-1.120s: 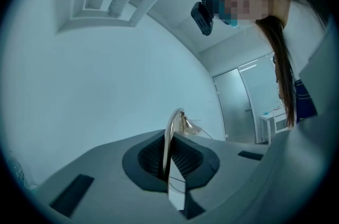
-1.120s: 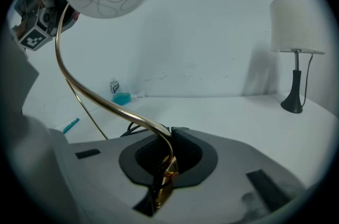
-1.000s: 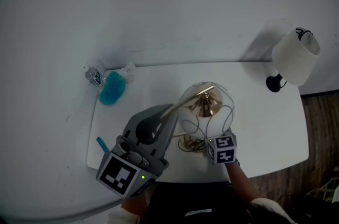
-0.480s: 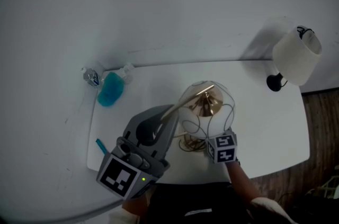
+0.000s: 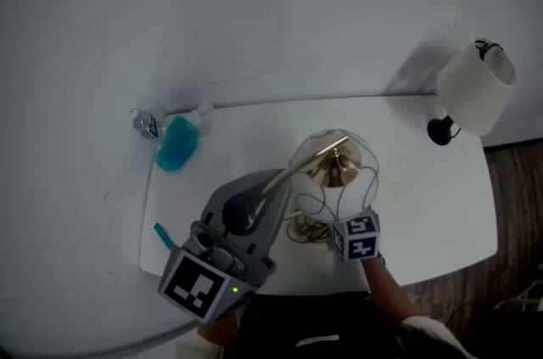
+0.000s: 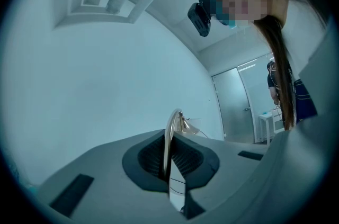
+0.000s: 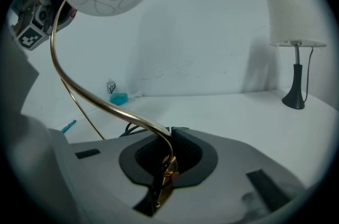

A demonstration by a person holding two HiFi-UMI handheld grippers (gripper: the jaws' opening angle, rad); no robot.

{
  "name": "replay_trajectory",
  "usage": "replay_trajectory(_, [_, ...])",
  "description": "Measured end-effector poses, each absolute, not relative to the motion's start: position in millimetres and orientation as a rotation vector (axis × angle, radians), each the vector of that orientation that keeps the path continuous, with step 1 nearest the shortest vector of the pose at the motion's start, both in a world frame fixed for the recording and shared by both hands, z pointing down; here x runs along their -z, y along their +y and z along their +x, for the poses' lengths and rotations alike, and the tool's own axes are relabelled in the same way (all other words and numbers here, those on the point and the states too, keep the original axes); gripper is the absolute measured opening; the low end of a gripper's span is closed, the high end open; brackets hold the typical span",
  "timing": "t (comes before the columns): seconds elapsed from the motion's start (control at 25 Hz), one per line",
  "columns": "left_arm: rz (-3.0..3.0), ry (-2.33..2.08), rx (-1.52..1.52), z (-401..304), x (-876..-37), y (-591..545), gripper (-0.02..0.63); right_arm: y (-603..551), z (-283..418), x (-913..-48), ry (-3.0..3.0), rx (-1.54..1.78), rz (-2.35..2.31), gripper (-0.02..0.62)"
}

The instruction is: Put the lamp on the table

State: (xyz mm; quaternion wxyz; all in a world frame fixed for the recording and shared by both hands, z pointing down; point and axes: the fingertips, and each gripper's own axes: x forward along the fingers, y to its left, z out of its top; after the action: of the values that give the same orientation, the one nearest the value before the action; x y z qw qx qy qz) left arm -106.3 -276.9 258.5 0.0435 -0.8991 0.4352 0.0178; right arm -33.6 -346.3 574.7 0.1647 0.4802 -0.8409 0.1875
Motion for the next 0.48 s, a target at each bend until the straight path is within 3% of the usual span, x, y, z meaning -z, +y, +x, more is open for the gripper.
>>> replay_trajectory(0.48, [-2.749, 1.331, 0.014, -71, -256, -286, 0.012, -351, -17, -574, -2.423, -0.591, 1.34, 0.014])
